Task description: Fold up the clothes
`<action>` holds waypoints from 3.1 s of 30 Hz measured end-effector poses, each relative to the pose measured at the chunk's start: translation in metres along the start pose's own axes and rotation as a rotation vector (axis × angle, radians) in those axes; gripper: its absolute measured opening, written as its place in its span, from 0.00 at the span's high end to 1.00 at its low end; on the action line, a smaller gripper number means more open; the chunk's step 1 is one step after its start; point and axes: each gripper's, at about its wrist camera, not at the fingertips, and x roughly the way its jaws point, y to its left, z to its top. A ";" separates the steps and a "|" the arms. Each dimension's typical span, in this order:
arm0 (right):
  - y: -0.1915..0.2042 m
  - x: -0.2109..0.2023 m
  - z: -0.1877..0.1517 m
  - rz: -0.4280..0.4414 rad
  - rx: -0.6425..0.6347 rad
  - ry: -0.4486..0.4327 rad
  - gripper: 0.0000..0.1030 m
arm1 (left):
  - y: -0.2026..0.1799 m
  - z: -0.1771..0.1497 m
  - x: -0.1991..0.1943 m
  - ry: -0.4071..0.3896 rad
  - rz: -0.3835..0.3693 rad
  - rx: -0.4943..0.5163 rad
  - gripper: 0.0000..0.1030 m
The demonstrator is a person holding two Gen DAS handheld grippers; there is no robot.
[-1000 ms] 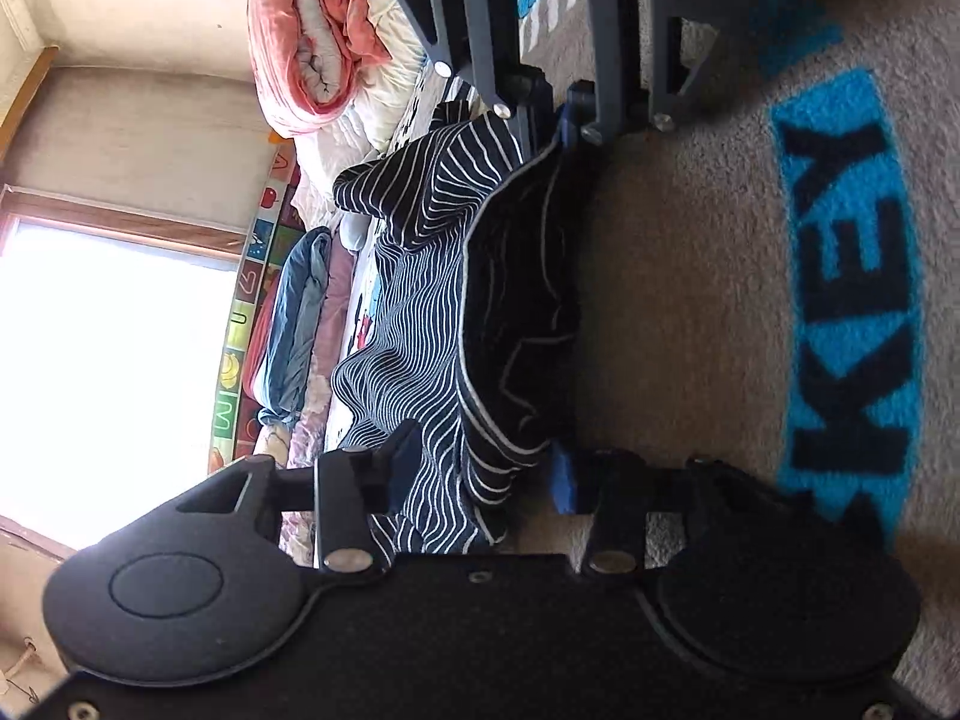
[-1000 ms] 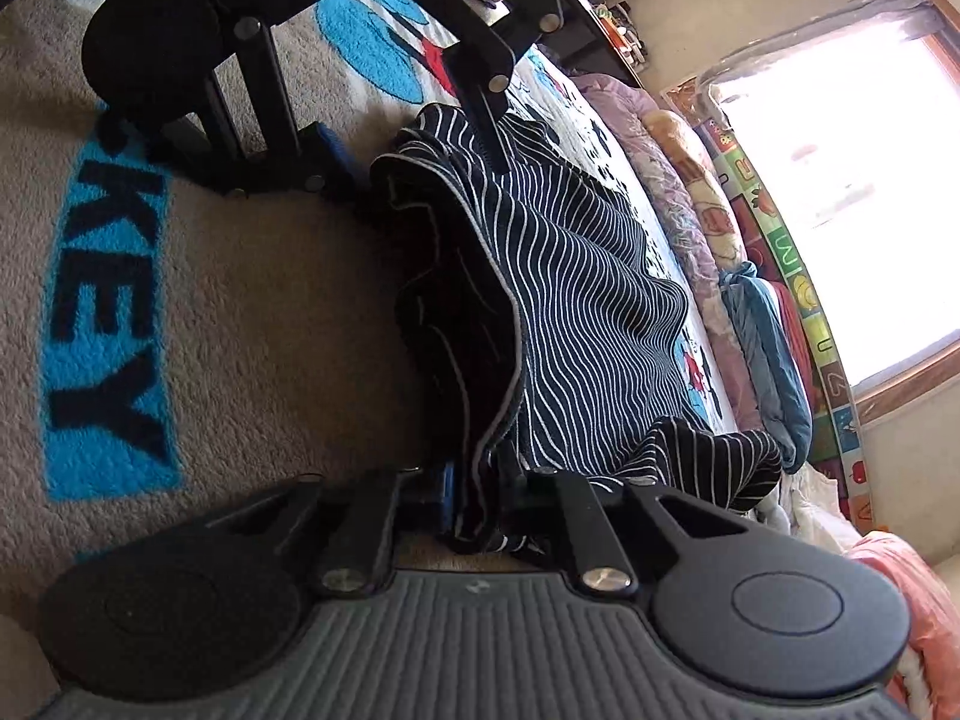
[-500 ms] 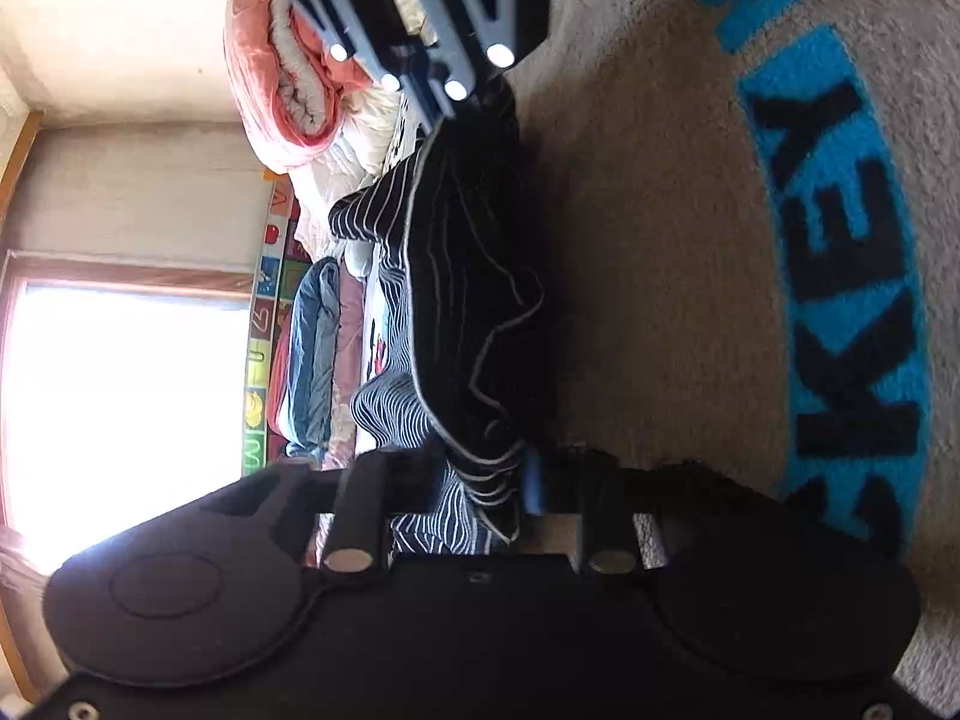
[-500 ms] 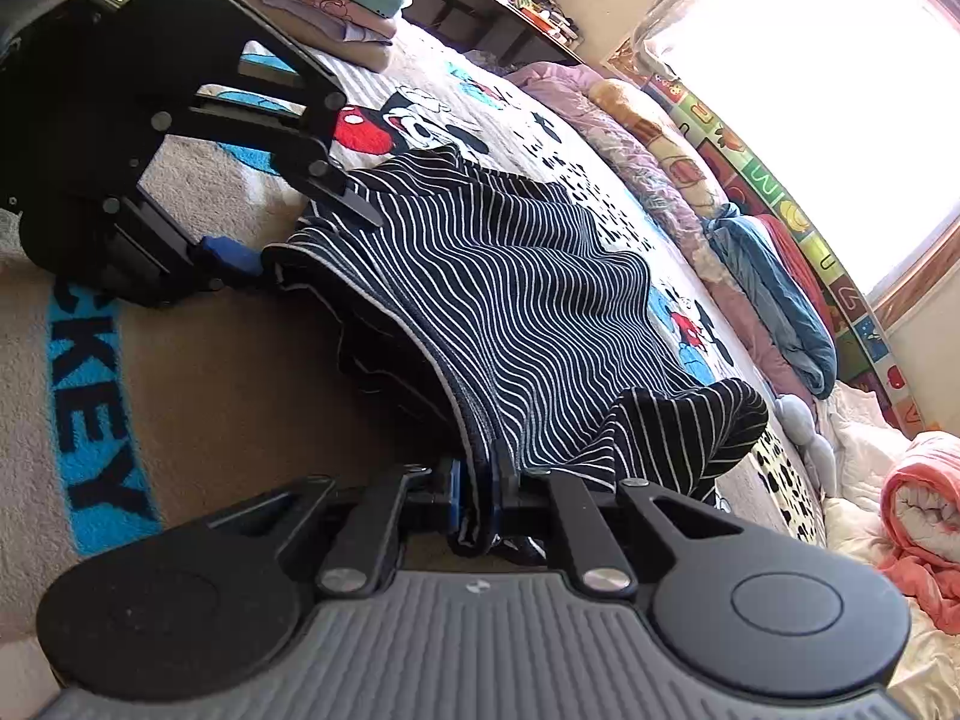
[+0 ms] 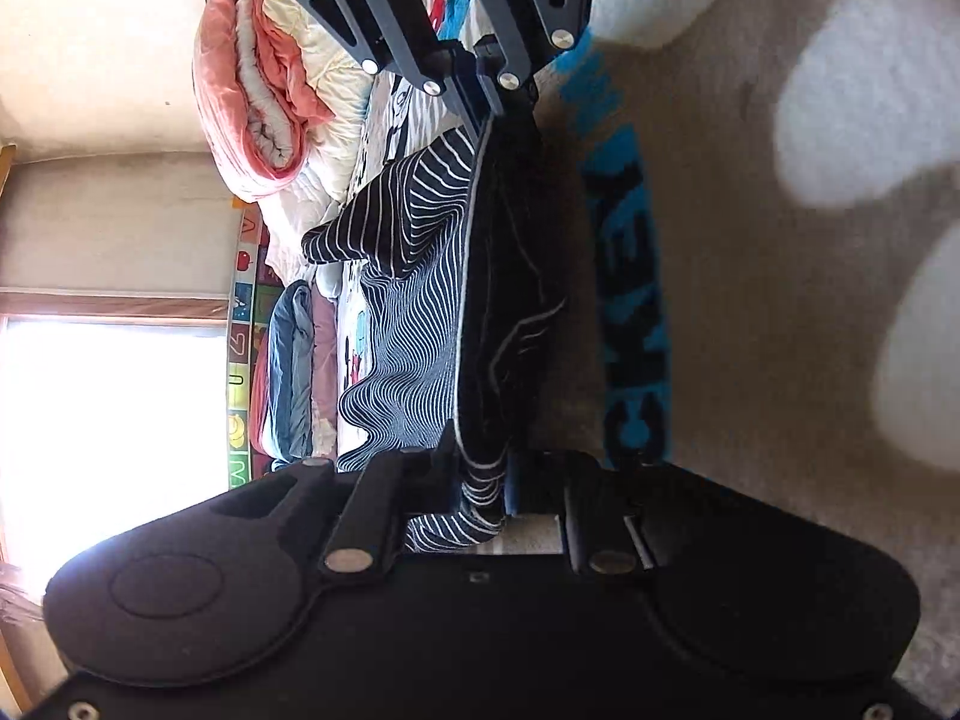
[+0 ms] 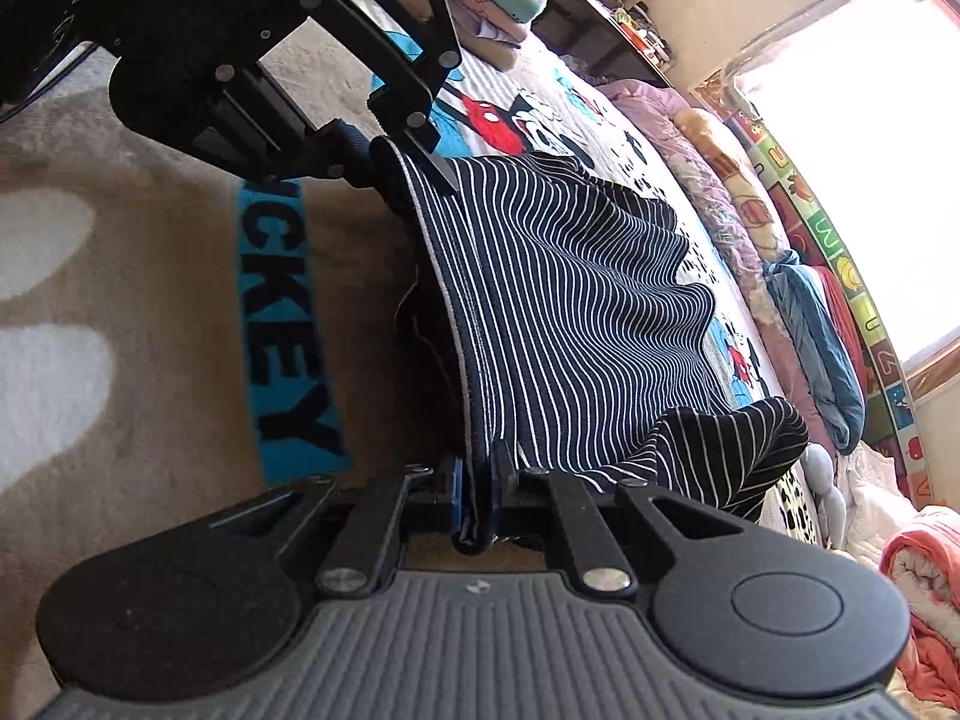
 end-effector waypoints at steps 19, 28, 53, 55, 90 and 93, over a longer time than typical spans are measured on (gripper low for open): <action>0.080 -0.073 -0.020 0.055 -0.057 0.018 0.90 | -0.050 0.034 -0.080 0.031 -0.131 0.014 0.87; 0.056 -0.113 -0.014 0.040 -0.030 -0.031 0.75 | 0.020 0.029 -0.112 0.063 -0.175 -0.216 0.52; -0.026 -0.040 -0.197 0.219 1.948 -0.580 0.27 | 0.097 -0.135 -0.060 0.144 -0.211 -2.391 0.15; -0.031 -0.035 -0.192 0.201 1.882 -0.559 0.27 | 0.090 -0.145 -0.047 0.194 -0.177 -2.425 0.18; -0.044 0.010 -0.145 0.192 1.568 -0.507 0.10 | 0.135 -0.062 0.078 0.103 0.097 -1.368 0.95; -0.044 0.010 -0.146 0.197 1.570 -0.513 0.10 | 0.117 -0.017 0.087 0.048 -0.008 -1.164 0.95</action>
